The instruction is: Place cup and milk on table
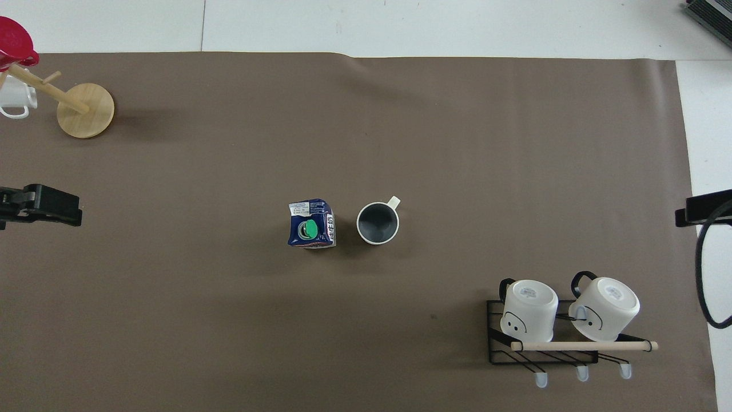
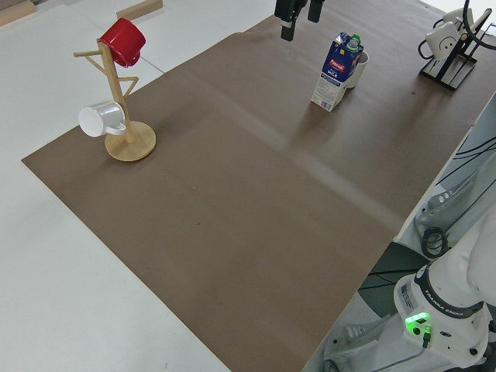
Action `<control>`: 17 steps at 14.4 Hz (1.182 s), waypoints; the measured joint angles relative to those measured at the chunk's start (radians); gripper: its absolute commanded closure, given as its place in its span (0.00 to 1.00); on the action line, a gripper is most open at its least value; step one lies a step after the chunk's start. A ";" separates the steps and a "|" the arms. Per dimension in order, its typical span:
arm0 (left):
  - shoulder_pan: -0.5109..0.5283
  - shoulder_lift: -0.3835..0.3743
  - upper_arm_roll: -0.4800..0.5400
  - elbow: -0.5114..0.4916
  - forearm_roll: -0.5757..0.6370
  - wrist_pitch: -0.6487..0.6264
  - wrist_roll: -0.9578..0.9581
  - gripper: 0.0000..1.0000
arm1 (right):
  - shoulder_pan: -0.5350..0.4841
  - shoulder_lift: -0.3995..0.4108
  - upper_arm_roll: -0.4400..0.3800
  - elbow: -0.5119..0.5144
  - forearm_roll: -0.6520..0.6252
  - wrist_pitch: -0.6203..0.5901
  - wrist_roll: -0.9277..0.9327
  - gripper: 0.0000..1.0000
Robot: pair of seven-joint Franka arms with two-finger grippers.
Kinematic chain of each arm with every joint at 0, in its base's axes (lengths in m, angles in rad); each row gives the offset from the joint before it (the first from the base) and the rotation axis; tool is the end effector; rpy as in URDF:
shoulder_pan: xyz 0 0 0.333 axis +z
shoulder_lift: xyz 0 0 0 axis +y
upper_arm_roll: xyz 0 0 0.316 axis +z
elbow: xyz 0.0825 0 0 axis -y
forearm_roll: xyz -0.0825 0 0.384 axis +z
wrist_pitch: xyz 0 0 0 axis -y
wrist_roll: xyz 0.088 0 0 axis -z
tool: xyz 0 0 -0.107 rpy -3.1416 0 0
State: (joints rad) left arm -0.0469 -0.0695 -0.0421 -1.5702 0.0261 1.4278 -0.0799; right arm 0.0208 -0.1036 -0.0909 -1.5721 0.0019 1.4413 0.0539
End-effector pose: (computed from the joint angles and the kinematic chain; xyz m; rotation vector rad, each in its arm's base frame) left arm 0.5158 -0.0438 0.6500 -3.1047 0.0095 0.1091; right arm 0.5067 -0.0383 0.6675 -3.1239 0.1926 0.0431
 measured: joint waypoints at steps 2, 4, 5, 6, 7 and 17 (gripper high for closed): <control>0.000 0.000 -0.003 0.000 -0.001 0.000 0.000 0.00 | 0.000 0.000 0.000 0.000 0.000 0.000 0.000 0.00; 0.000 0.000 -0.017 0.000 -0.005 0.000 0.000 0.00 | 0.000 0.000 0.000 0.000 0.000 0.000 0.000 0.00; 0.000 0.000 -0.023 0.000 -0.005 0.000 0.000 0.00 | 0.000 0.000 0.000 0.000 0.000 0.000 0.000 0.00; 0.000 0.000 -0.028 0.001 -0.005 0.000 -0.001 0.00 | 0.000 0.000 0.000 0.000 0.000 0.000 0.000 0.00; 0.000 0.000 -0.027 0.001 -0.005 0.000 -0.001 0.00 | 0.000 0.000 0.000 0.000 0.000 0.000 0.000 0.00; 0.003 -0.010 -0.010 0.001 -0.019 -0.003 0.000 0.00 | 0.000 0.000 0.000 0.000 0.000 0.000 0.000 0.00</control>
State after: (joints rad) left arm -0.0443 -0.0793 -0.0518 -1.5690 0.0070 1.4248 -0.0804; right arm 0.0209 -0.1036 -0.0909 -1.5721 0.0019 1.4413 0.0539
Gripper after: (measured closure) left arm 0.000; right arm 0.000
